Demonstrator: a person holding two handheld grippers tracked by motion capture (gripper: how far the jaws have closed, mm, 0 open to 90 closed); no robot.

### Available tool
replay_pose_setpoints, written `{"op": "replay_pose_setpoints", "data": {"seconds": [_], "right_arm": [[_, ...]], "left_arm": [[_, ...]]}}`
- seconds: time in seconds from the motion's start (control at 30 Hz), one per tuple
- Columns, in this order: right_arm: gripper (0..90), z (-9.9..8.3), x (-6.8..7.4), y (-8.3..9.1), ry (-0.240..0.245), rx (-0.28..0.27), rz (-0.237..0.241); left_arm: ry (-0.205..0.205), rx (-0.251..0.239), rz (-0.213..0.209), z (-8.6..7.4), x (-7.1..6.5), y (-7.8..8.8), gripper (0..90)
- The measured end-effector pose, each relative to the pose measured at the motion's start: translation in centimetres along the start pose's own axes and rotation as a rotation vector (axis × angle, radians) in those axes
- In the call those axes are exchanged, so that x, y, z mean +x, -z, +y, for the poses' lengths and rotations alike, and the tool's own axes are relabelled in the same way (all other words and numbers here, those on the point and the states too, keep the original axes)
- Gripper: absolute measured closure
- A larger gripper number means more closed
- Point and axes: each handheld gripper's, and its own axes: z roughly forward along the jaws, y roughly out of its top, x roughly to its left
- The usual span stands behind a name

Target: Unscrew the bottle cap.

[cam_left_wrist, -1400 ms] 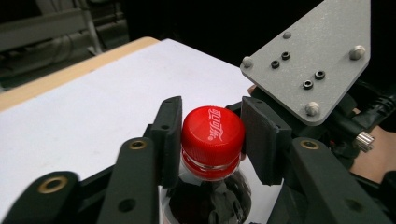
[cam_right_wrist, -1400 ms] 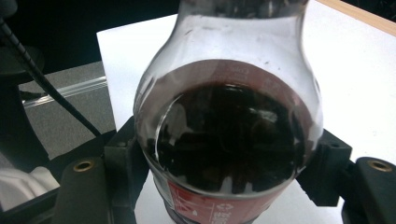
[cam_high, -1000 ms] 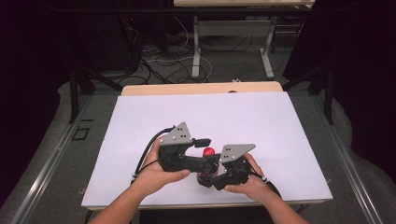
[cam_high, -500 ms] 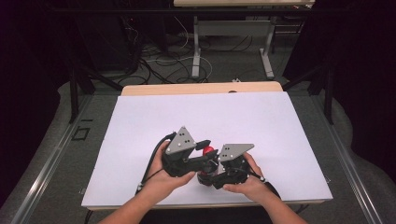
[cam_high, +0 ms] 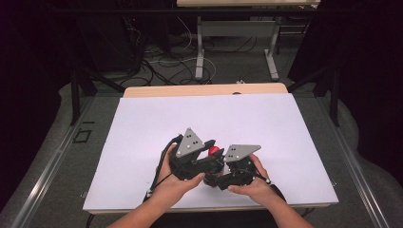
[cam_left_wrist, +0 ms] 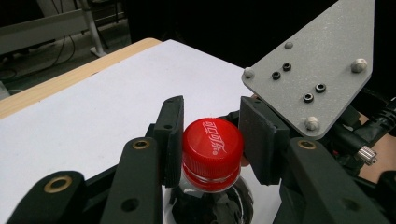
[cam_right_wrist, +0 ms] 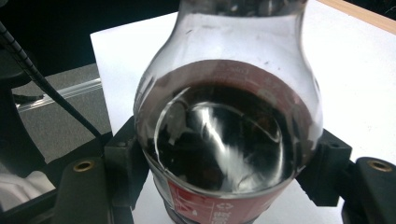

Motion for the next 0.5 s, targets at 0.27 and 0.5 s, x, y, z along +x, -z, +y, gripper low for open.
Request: {"op": "replay_pose_setpoints", "data": {"seconds": [0.27, 0.5], "right_arm": [[29.2, 0.11, 0.20, -0.04, -0.016, -0.002, -0.025], [29.2, -0.16, 0.01, -0.26, -0.010, 0.017, -0.024]], "left_arm": [[0.004, 0.006, 0.021, 0.16, -0.16, -0.04, 61.7], [0.007, -0.025, 0.030, 0.57, -0.12, 0.45, 61.7]]}}
